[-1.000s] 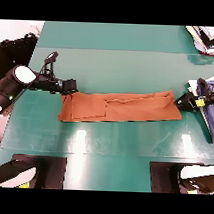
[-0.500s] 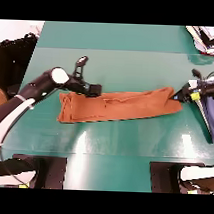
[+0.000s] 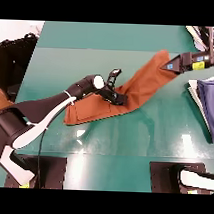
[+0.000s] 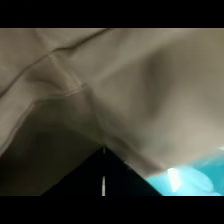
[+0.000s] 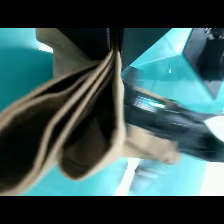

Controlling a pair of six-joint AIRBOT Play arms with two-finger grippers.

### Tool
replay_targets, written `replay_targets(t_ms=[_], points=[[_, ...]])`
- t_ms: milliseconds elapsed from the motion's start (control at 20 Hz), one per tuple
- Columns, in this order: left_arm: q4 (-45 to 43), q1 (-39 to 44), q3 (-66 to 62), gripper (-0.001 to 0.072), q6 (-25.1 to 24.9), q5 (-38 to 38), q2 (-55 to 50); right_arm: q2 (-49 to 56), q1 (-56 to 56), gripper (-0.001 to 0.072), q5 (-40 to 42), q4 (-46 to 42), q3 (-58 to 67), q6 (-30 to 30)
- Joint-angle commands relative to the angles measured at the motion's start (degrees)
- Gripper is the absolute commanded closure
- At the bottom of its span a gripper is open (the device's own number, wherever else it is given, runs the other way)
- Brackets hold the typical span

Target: Fold the shirts.

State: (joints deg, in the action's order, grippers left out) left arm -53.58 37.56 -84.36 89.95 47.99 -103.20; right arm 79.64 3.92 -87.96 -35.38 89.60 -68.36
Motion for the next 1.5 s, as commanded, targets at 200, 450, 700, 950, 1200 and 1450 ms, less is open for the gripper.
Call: replay_targets(t_ms=[200,450,700,950,1200,1450], points=[[-0.37,0.68,-1.38,0.0683,0.04,0.02,-2.08,-0.66,11.69,0.0698,2.58,1.29,5.22,-2.08],[-6.03,-6.29,-1.36,0.0684,0.07,5.95,5.99,-0.68,16.37,0.0697,4.55,1.07,5.22,-1.09],[-19.10,-19.47,-1.36,0.0683,0.00,14.91,22.27,1.51,24.46,0.0697,10.62,0.96,5.22,-1.11],[-27.80,-31.93,-1.36,0.0682,0.02,16.33,36.46,9.94,40.81,0.0693,22.88,0.92,5.25,0.20],[-28.35,-35.93,-1.31,0.0683,0.02,19.12,40.13,19.82,50.60,0.0212,25.66,0.63,8.61,6.49],[-27.98,-35.93,-1.05,0.0683,0.04,21.62,40.11,18.67,42.34,0.0353,14.86,-18.75,9.31,-3.30]])
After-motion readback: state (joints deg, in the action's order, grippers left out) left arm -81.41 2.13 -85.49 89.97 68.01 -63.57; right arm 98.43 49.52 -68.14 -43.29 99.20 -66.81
